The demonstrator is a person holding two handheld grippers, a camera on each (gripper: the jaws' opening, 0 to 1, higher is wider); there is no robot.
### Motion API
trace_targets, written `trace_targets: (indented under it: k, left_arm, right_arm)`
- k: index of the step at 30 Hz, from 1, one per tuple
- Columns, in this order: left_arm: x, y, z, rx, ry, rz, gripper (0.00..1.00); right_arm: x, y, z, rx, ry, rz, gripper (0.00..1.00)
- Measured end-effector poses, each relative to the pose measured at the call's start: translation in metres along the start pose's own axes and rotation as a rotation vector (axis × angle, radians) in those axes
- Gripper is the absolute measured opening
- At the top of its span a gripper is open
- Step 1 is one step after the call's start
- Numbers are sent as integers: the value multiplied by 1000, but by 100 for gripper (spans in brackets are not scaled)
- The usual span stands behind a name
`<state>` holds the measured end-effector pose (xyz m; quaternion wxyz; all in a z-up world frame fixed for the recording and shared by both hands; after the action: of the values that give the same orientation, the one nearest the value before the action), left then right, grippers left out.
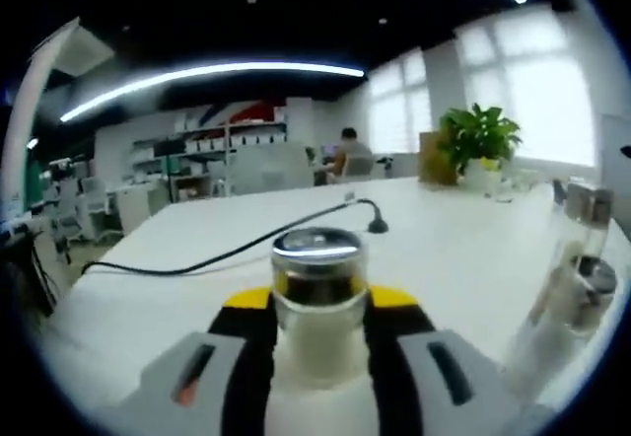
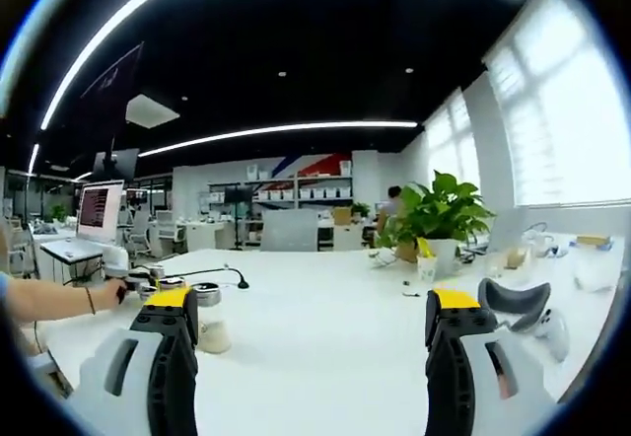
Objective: Rotate the seasoning bottle until the label or dispensing opening points toward the visible target arrow and the bottle remains upright within the marked orientation range
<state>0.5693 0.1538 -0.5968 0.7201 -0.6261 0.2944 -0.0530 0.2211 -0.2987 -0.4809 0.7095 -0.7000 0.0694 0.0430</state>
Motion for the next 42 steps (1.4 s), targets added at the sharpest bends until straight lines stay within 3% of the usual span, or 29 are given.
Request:
trace_targets:
  k: [4,9,22,42]
  left_arm:
    - [-21,-1,-6,74,78,-21,36]
    - [-46,9,-18,129,178,-6,36]
    - [-78,36,-35,71,334,-13,36]
    - [-69,44,-43,55,382,-41,36]
  right_arm:
    - [4,-1,0,-59,24,-6,99]
    - [5,0,0,-45,24,-7,99]
    - [8,4,0,-37,28,16,99]
    - [17,10,10,-42,-3,46,99]
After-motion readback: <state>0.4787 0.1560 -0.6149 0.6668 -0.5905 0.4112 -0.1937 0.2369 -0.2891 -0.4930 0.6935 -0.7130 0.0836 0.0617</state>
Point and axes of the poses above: the point that each gripper's makers call its tool centre point, and the gripper's own axes: x roughly forward along the fingers, z roughly to its left, y roughly out of its underside, the point moved 8 cm from there along -x, roughly backward along the fingers, and after that the axes turned 12 degrees about z, right-handed, at the moved point
